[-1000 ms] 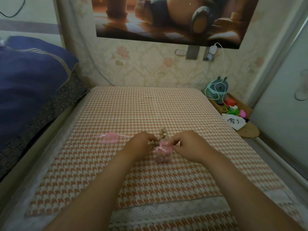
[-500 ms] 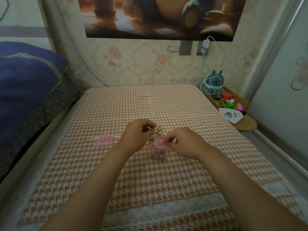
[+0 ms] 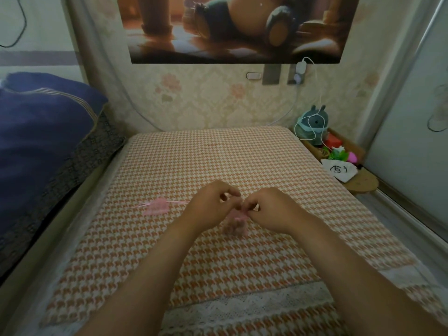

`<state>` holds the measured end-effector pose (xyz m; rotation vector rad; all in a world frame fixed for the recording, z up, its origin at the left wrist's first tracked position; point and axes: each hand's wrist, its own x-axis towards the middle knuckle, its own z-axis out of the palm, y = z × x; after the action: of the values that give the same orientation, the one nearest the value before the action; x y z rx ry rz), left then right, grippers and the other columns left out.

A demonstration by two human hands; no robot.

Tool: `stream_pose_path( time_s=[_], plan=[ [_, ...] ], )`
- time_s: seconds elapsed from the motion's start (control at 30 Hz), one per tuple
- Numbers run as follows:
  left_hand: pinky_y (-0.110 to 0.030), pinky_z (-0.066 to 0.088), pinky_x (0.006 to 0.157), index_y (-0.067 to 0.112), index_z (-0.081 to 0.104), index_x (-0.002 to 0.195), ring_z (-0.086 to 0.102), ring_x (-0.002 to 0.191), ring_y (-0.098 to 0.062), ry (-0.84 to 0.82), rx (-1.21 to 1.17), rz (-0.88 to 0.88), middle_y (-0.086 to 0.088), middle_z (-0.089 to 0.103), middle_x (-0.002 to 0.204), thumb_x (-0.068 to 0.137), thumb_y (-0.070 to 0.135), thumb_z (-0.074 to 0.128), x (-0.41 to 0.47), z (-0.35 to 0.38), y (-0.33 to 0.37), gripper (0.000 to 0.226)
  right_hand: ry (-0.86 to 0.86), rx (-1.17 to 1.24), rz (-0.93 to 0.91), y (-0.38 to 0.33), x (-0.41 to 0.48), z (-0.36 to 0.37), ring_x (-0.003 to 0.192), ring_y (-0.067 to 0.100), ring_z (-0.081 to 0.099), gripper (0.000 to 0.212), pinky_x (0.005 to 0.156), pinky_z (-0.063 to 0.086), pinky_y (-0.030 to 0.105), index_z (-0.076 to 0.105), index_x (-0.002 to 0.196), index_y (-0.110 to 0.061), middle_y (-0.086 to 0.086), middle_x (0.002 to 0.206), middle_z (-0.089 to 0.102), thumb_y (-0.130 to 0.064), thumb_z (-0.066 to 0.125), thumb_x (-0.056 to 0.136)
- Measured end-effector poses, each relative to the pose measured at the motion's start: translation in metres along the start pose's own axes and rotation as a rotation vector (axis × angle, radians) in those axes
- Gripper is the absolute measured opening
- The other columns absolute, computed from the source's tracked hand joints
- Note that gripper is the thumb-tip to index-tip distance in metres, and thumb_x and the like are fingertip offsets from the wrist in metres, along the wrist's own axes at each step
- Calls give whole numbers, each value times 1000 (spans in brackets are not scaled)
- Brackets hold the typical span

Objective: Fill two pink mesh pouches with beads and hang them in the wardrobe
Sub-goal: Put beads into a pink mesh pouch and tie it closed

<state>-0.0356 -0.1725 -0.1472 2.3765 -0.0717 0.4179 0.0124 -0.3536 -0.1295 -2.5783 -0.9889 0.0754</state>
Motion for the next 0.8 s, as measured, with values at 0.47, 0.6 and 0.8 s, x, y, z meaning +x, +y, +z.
stream_pose_path(
  time_s=[0.47, 0.6, 0.8],
  plan=[
    [-22, 44, 70, 19, 74, 93, 60, 80, -15, -137, 167, -131, 2, 66, 91, 81, 13, 66, 9, 18, -36, 16, 8, 68, 23, 7, 8, 6, 79, 5, 64, 17, 75, 57, 39, 76, 90, -37, -15, 91, 73, -25, 65, 87],
    [-28, 47, 73, 16, 75, 93, 60, 83, -22, -143, 249, -85, 0, 54, 86, 78, 9, 69, 11, 23, -42, 18, 22, 66, 16, 8, 9, 7, 76, 3, 63, 18, 74, 58, 39, 75, 87, -39, -16, 89, 72, -24, 66, 86],
    [-36, 54, 75, 25, 73, 85, 61, 83, -19, -73, 274, -157, 1, 66, 89, 78, 12, 62, 11, 25, -47, 19, 27, 81, 18, 4, 11, 8, 77, -1, 63, 23, 75, 57, 33, 70, 78, -48, -26, 85, 68, -26, 67, 85]
  ],
)
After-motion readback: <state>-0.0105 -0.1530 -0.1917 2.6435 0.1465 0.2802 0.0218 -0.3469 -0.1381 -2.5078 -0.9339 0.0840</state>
